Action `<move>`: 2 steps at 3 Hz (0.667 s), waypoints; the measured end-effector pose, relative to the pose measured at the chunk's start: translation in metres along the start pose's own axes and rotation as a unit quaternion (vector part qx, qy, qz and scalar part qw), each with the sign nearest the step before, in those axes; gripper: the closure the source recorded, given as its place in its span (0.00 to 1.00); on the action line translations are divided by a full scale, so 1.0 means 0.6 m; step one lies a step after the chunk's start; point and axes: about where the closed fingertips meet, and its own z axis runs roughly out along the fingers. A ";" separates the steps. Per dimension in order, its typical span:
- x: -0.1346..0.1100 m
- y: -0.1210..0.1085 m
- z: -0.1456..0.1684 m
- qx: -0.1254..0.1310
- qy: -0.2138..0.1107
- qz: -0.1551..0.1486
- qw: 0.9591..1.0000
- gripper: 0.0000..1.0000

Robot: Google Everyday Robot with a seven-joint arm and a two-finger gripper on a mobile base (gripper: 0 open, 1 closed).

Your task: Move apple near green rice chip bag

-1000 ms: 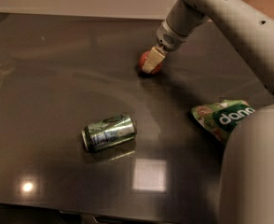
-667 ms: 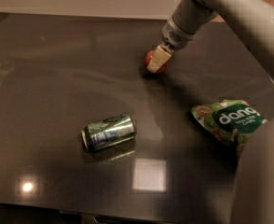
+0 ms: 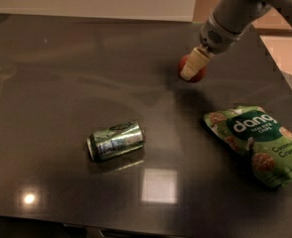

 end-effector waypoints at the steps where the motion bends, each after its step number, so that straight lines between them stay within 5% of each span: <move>1: 0.056 0.008 -0.034 0.010 0.013 0.033 0.999 1.00; 2: 0.094 0.030 -0.036 0.001 0.014 0.052 0.999 1.00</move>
Offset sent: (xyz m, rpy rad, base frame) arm -0.0804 -0.0499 -0.0167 0.0344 0.0813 -0.1296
